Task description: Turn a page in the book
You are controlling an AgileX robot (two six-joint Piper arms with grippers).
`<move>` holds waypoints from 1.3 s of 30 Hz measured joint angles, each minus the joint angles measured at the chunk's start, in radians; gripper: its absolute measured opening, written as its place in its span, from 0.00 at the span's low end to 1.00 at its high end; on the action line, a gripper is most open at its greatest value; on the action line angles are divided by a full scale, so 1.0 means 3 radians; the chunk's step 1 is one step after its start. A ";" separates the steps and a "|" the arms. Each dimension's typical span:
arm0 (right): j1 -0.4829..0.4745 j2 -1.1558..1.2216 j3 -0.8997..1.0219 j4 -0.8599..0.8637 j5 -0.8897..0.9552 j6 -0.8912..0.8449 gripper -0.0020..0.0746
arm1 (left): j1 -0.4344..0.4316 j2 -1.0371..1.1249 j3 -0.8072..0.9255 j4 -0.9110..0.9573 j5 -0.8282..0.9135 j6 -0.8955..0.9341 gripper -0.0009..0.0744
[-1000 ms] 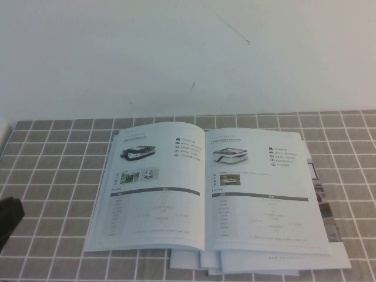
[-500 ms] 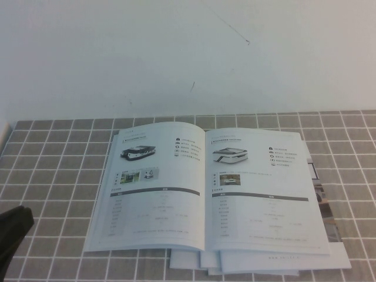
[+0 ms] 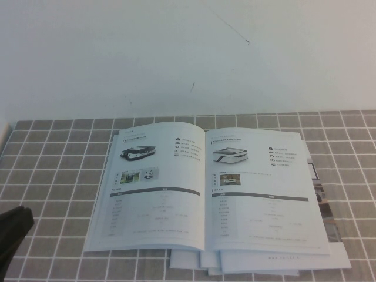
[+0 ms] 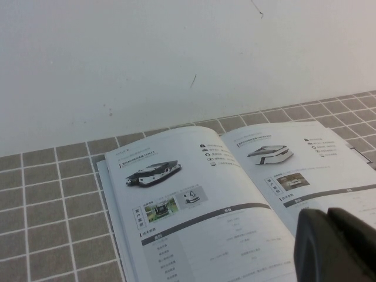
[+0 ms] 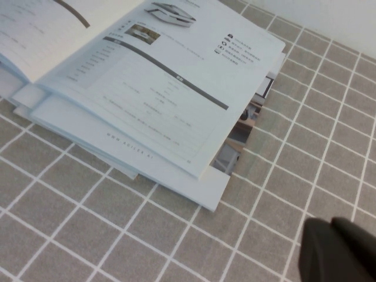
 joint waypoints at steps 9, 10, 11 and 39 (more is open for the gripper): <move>0.0000 0.0000 0.0000 0.0002 0.0000 0.0000 0.03 | 0.0305 -0.0095 0.0373 -0.0109 -0.0127 0.0058 0.01; 0.0000 0.0000 0.0000 0.0009 0.0000 0.0000 0.03 | 0.0394 -0.0125 0.0439 -0.0166 -0.0195 0.0103 0.01; 0.0000 0.0000 0.0000 0.0008 0.0000 0.0000 0.03 | 0.0483 -0.0162 0.0530 -0.0212 -0.0304 0.0177 0.01; 0.0000 0.0000 0.0000 0.0024 0.0000 0.0000 0.02 | 0.1285 -0.1303 0.1568 -0.0711 -0.0088 0.1108 0.01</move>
